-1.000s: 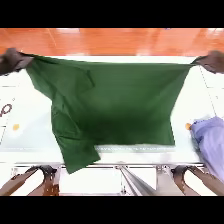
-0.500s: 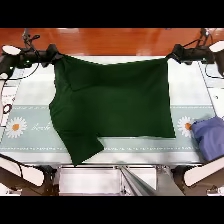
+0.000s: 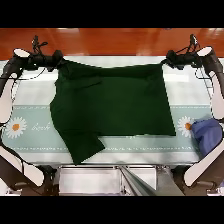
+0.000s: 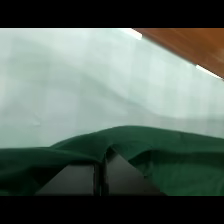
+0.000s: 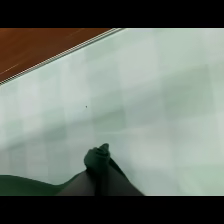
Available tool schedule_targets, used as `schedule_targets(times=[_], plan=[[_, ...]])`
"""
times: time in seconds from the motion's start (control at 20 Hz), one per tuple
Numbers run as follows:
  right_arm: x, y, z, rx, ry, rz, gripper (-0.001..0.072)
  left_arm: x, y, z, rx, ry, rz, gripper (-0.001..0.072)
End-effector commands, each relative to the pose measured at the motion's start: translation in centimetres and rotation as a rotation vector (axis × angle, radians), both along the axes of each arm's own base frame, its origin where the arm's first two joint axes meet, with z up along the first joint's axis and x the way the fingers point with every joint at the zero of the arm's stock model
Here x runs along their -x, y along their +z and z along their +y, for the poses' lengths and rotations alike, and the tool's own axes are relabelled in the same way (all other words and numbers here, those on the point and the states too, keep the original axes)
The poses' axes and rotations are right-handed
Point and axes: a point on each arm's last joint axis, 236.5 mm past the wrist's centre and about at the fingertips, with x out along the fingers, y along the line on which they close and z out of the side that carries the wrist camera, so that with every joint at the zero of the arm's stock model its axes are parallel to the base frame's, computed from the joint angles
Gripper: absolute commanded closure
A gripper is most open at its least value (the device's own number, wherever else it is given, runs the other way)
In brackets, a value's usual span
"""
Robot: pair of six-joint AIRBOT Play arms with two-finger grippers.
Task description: Fold the shirts.
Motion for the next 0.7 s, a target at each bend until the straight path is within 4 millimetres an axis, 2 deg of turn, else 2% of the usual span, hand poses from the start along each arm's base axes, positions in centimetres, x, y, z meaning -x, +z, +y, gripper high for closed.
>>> schedule_targets(times=[0.0,0.05,0.1,0.15,0.2,0.25,0.3,0.4,0.5,0.6,0.65], plan=[[0.2,-0.7,0.3,-0.015,0.004,0.020,0.0626,1.1,-0.9,-0.4,-0.008,-0.044,0.044,0.0667],[0.3,-0.5,0.7,-0.032,0.009,0.027,0.0416,1.5,-0.9,-0.7,0.004,-0.052,0.063,0.0508],[0.7,-0.3,0.8,-0.049,0.017,0.036,0.0302,2.2,-0.9,-0.9,0.027,-0.055,0.098,0.0195],[1.3,0.1,0.7,-0.066,0.028,0.054,0.0304,3.0,-0.9,-0.9,0.049,-0.065,0.137,0.0197],[2.2,0.6,0.3,-0.078,0.045,0.076,0.0304,4.7,-1.1,-0.6,0.054,-0.112,0.186,0.0197],[3.4,1.5,-0.9,-0.090,0.053,0.100,0.0304,6.4,-1.2,0.7,0.057,-0.121,0.256,0.0197],[4.7,2.5,-2.5,-0.104,0.057,0.125,0.0304,8.0,-0.6,1.7,0.074,-0.143,0.299,0.0197],[8.8,4.5,-5.7,-0.109,0.092,0.200,0.0304,11.3,1.4,4.0,0.064,-0.195,0.349,0.0197],[13.7,5.4,-8.5,-0.059,0.107,0.305,0.0304,14.4,3.0,7.5,-0.044,-0.150,0.368,0.0197],[17.2,5.3,-9.6,-0.015,0.084,0.333,0.0304,18.5,3.2,10.1,-0.135,-0.072,0.373,0.0198],[18.8,4.8,-9.1,-0.012,0.069,0.318,0.0304,21.0,2.7,10.7,-0.139,-0.024,0.385,0.0198]])
